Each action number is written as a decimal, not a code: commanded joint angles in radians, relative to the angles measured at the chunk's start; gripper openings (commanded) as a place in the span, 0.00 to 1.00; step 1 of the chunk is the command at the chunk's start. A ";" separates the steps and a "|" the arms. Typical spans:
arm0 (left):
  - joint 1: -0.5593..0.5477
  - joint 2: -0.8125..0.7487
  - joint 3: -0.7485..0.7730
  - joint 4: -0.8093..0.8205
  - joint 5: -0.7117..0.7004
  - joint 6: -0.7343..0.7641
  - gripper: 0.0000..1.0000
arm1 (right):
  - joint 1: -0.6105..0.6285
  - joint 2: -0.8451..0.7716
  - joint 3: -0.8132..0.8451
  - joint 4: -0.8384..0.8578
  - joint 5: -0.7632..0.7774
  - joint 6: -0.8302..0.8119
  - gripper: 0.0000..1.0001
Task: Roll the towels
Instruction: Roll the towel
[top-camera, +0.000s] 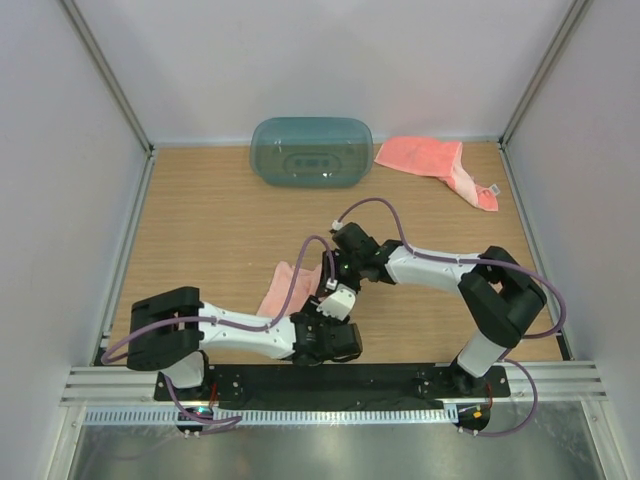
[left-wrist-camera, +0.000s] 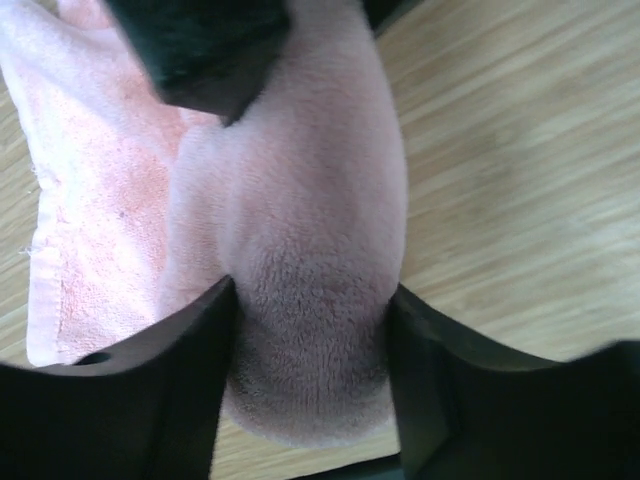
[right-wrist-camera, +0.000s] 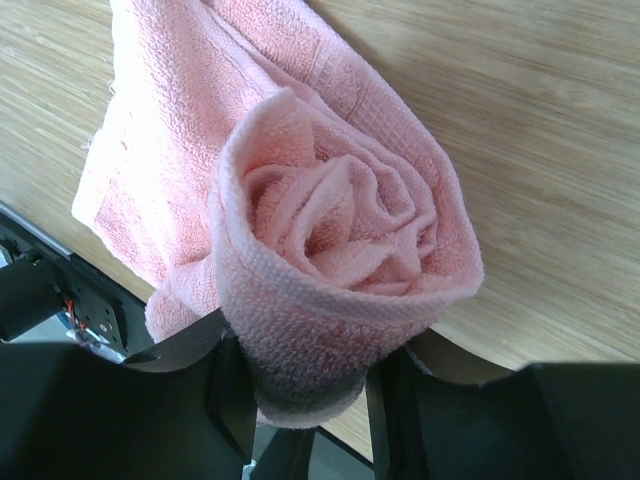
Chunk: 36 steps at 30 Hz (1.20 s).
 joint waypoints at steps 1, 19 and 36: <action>0.056 0.017 -0.076 0.002 0.130 -0.048 0.55 | -0.018 0.026 0.009 -0.046 -0.045 -0.037 0.33; 0.108 -0.262 -0.174 0.134 0.314 -0.054 0.00 | -0.335 -0.065 -0.023 -0.243 0.027 -0.137 0.76; 0.355 -0.537 -0.348 0.261 0.535 -0.189 0.00 | -0.438 -0.212 0.021 -0.364 0.142 -0.140 0.85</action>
